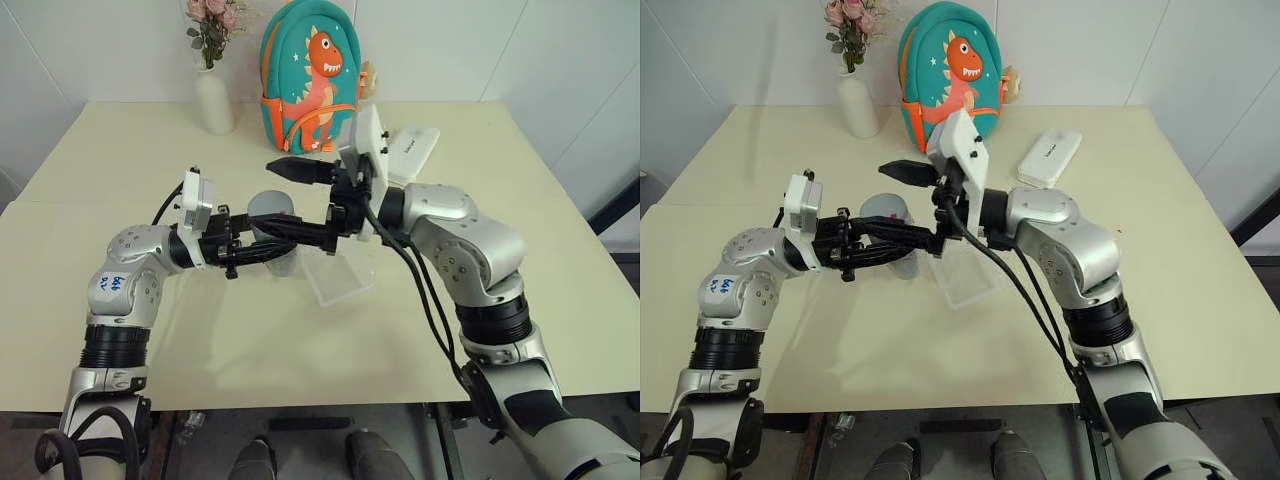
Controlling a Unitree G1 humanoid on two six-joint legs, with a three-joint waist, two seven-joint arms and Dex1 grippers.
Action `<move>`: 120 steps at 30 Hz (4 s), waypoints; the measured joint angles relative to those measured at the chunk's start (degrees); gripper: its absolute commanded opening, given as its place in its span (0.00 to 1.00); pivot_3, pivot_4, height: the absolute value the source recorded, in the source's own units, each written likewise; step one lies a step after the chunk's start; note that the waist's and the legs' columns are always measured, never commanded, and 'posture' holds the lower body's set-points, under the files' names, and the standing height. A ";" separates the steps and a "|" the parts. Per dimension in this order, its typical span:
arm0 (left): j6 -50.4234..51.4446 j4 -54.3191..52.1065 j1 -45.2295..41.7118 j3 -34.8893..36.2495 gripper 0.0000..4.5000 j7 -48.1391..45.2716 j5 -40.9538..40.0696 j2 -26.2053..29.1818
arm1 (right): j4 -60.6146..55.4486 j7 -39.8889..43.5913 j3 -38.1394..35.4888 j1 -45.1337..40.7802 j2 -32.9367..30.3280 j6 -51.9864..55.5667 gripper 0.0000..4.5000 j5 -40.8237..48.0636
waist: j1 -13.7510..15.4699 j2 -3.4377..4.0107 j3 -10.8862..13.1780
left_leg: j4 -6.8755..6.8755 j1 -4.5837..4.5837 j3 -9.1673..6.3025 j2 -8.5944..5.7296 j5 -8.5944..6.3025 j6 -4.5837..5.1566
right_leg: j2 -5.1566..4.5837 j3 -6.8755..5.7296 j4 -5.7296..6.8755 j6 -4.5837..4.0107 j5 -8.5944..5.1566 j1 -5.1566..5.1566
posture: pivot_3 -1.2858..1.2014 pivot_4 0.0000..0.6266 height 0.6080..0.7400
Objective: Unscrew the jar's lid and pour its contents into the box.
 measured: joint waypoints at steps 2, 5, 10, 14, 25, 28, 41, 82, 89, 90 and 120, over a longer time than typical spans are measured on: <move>0.00 -0.01 -0.24 -0.60 0.44 -0.34 0.01 -0.13 | 1.66 0.10 0.60 -0.17 0.89 -0.73 0.99 -1.05 | -0.01 0.00 0.00 | 0.00 0.00 0.00 0.00 0.00 0.00 | 0.00 0.00 0.02 0.00 0.00 0.00 | 0.52 0.24 1.00; 0.00 -0.01 -0.24 -1.05 0.44 -0.71 0.06 -0.17 | 2.98 0.40 1.38 -0.69 1.33 -1.85 0.99 -1.97 | -0.05 0.00 0.00 | 0.00 0.00 0.00 0.00 0.00 0.00 | 0.01 0.00 0.03 0.00 0.00 0.00 | 0.52 0.24 1.00; -0.02 -0.01 -0.25 -1.80 0.44 -1.45 0.15 -0.16 | 5.26 1.50 2.47 -2.58 2.10 -3.68 0.99 -3.73 | -0.04 0.00 0.00 | 0.00 0.00 0.00 0.00 0.00 0.00 | 0.00 0.00 0.02 0.00 0.00 0.00 | 0.52 0.24 1.00; -0.03 0.06 -0.25 -2.02 0.44 -1.50 0.27 -0.16 | 6.76 2.06 2.99 -2.77 2.30 -4.48 0.99 -4.90 | -0.05 0.00 0.00 | 0.01 0.00 0.00 0.00 0.00 0.00 | 0.01 0.00 0.03 0.00 0.00 0.00 | 0.52 0.24 1.00; -0.03 0.30 -0.25 -2.07 0.44 -0.98 0.38 0.05 | 6.63 2.58 3.61 -2.75 0.77 -4.65 0.99 -6.41 | -0.04 0.00 0.00 | 0.01 0.00 0.00 0.00 0.00 0.00 | 0.00 0.00 0.03 0.00 0.00 0.00 | 0.52 0.24 1.00; -0.03 0.40 -0.25 -2.06 0.44 -0.80 0.38 0.14 | 6.03 2.58 3.60 -2.72 -0.11 -4.07 0.99 -6.26 | -0.05 0.00 0.00 | 0.00 0.00 0.00 0.00 0.00 0.00 | 0.00 0.00 0.03 0.00 0.00 0.00 | 0.52 0.24 1.00; -0.03 1.21 -0.01 -1.45 0.44 0.35 0.39 0.74 | -0.02 2.69 2.05 -0.44 -7.86 -0.12 0.99 -3.54 | 0.01 0.00 0.00 | 0.00 -0.01 0.00 0.00 0.00 0.01 | 0.00 0.00 -0.01 0.00 0.00 0.00 | 0.52 0.24 1.00; -5.09 7.64 -4.70 -2.68 0.44 -3.72 1.73 -1.74 | 1.98 -1.65 2.39 -1.26 0.41 0.84 0.99 -1.45 | -0.01 0.00 0.00 | 0.00 -0.01 0.00 0.00 0.00 0.01 | 0.01 -0.01 0.01 0.00 0.00 0.00 | 0.52 0.24 1.00; -5.03 7.65 -4.69 -2.68 0.44 -3.71 1.74 -1.79 | 5.04 -1.55 2.38 -2.43 1.22 -0.84 0.99 -3.54 | 0.00 0.00 0.00 | -0.01 0.00 0.00 0.00 0.00 0.01 | 0.01 -0.01 0.01 0.00 0.00 0.00 | 0.52 0.24 1.00; -5.01 7.64 -4.69 -2.68 0.44 -3.71 1.74 -1.79 | 5.26 -1.53 2.38 -2.44 1.29 -1.03 0.99 -3.64 | -0.01 0.00 0.00 | -0.01 0.00 0.00 0.00 0.00 0.01 | 0.01 -0.01 0.00 0.00 0.00 0.00 | 0.52 0.24 1.00; -4.36 6.69 -3.87 -2.64 0.44 -2.24 1.74 -1.68 | -0.51 -0.50 1.49 -0.79 -6.97 2.10 0.99 -2.21 | 0.04 0.00 0.00 | 0.00 -0.01 0.00 0.00 -0.01 0.01 | 0.00 -0.01 0.00 0.00 0.00 0.00 | 0.52 0.24 1.00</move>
